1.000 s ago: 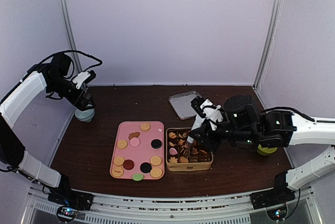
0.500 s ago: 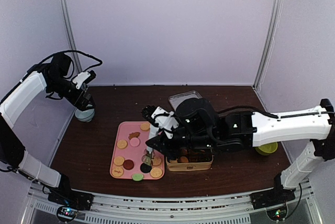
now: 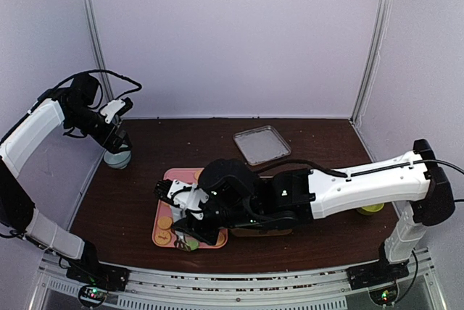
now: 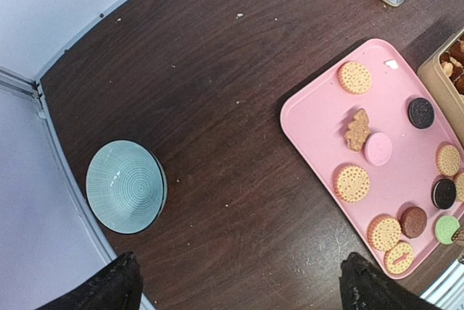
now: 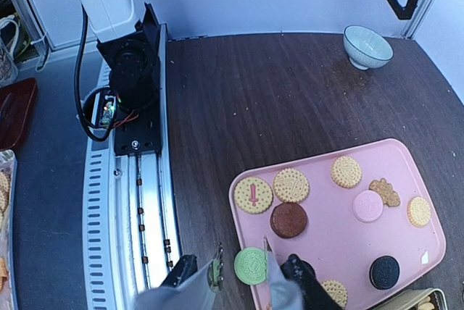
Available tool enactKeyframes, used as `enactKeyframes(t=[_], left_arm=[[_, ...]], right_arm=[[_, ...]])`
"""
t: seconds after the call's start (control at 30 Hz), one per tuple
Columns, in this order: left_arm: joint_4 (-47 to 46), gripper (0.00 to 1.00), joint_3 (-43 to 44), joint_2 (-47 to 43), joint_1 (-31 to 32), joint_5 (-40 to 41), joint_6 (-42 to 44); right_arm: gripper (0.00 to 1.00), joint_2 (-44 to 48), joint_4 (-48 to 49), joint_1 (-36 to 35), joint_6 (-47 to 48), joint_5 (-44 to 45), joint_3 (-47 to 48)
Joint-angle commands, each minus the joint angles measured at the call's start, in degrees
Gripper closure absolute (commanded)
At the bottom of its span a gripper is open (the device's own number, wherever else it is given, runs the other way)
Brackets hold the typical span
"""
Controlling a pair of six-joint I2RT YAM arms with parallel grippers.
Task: Pack the cookies
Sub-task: Pick up the fake cookies from the plate.
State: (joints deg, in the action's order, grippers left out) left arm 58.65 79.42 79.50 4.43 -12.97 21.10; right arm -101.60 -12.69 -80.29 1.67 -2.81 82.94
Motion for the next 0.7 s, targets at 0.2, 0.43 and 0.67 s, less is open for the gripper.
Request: enactKeyframes(t=[0.2,0.43,0.67], left_arm=[[0.3,0.02,0.3,-0.4,-0.5,0.0,0.6],[0.8,0.02,0.7,-0.5,-0.5,0.4,0.7],[0.8,0.02,0.3,-0.6,-0.5,0.3,0.6]], right_arm=[[0.60,-2.6,-0.6,-0.9,3.6,1.5,2.5],[0.61,-4.1,-0.8,-1.5,4.7,1.4,2.9],[0.67,-5.6,-0.1,-2.2,5.9,7.7,4.1]])
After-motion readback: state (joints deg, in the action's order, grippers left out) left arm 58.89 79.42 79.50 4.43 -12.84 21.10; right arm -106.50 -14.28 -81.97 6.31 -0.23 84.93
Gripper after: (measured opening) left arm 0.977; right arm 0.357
